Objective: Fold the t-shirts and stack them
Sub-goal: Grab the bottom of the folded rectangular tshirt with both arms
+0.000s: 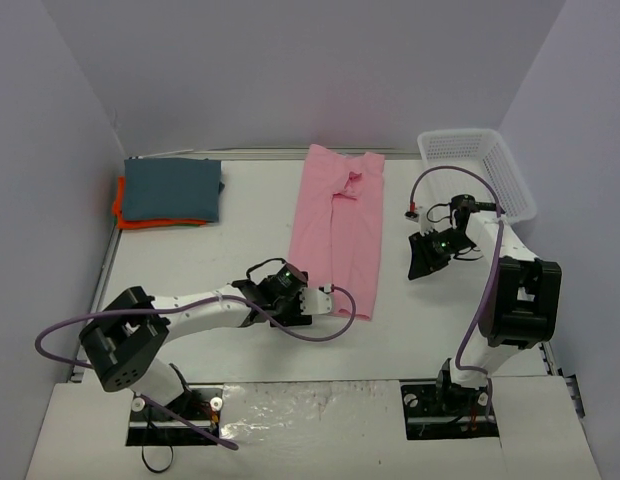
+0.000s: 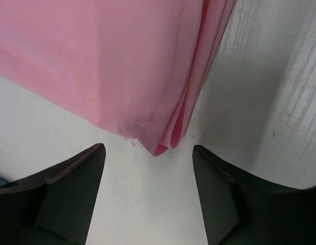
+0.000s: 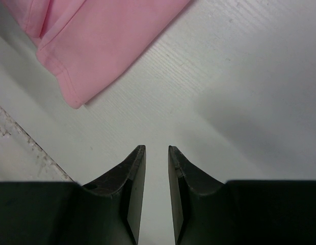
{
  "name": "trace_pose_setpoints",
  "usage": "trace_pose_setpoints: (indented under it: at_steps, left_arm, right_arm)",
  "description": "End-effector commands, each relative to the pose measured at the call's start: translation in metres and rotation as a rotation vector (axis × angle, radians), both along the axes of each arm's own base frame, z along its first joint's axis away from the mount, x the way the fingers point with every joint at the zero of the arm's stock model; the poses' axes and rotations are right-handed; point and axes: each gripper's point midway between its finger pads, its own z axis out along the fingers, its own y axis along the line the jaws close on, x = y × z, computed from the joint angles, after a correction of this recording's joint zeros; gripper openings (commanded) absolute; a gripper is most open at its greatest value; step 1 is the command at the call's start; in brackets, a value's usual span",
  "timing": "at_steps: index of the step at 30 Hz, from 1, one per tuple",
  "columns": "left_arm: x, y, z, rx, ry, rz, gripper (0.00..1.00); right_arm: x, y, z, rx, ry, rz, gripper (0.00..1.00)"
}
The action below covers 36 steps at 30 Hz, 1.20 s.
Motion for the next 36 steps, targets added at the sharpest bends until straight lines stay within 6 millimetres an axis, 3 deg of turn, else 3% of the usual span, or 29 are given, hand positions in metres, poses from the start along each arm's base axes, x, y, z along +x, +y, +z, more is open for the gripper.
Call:
trace_pose_setpoints:
  at_steps: [1, 10, 15, 23, 36]
  left_arm:
    - [0.008, -0.014, 0.016, -0.045, -0.032, 0.006, 0.67]
    - [0.010, -0.016, 0.001, -0.022, -0.007, 0.019, 0.45]
    - [0.012, -0.017, 0.003, -0.025, -0.012, 0.031, 0.33]
    - [0.009, -0.018, 0.015, -0.026, 0.024, 0.026, 0.26]
    - [-0.002, -0.011, 0.027, -0.039, 0.264, 0.015, 0.13]
  right_arm:
    - [-0.004, 0.003, 0.012, 0.024, -0.014, 0.013, 0.21]
    - [-0.007, 0.004, 0.012, 0.022, -0.016, 0.016, 0.21]
    - [-0.006, 0.003, 0.013, 0.018, -0.016, 0.010, 0.21]
    - [-0.005, 0.003, 0.016, 0.011, -0.024, 0.004, 0.22]
    - [-0.005, 0.018, 0.030, -0.015, -0.074, 0.077, 0.26]
